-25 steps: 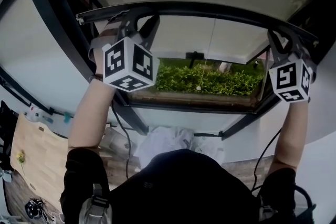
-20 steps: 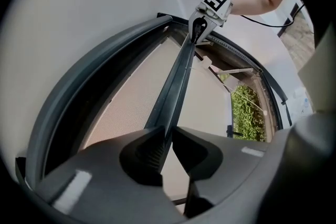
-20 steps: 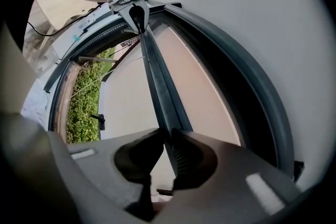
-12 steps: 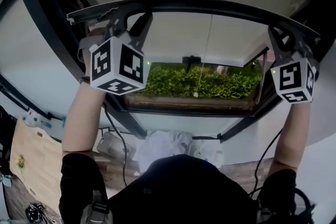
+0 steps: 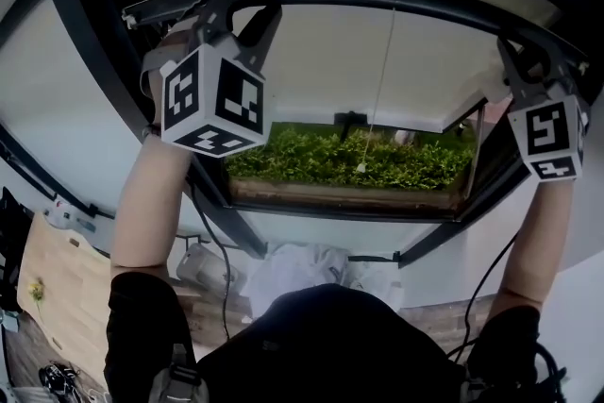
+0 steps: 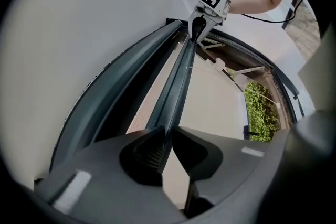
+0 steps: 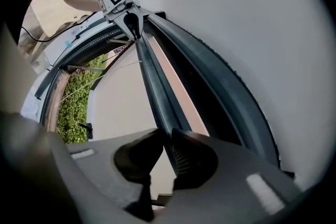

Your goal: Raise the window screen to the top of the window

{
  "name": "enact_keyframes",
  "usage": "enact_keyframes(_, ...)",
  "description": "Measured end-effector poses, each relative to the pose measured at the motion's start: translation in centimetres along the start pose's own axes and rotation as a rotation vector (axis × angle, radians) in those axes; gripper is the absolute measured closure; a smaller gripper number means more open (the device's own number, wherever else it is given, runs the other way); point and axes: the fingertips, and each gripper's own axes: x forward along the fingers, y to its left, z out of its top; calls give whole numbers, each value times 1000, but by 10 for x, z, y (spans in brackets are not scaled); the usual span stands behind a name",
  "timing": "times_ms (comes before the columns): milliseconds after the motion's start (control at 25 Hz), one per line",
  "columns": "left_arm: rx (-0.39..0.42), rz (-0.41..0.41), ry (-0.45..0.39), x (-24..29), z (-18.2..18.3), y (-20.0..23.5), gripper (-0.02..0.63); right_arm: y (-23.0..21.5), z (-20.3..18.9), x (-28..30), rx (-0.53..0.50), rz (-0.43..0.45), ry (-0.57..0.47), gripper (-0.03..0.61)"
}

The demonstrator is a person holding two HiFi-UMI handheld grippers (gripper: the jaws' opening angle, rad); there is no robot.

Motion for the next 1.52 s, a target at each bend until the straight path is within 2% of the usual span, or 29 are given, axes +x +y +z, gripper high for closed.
enact_keyframes(440, 50, 59, 11, 3, 10, 26, 565, -27, 10, 2, 13, -58, -32, 526)
enact_keyframes(880, 54, 130, -16, 4, 21, 60, 563, -61, 24, 2, 24, -149, -60, 520)
enact_keyframes(1320, 75, 176, -26, 5, 25, 68, 565, -68, 25, 7, 16, -184, -62, 518)
enact_keyframes(1520, 67, 231, -64, 3, 24, 68, 561, -69, 26, 6, 19, -243, -90, 514)
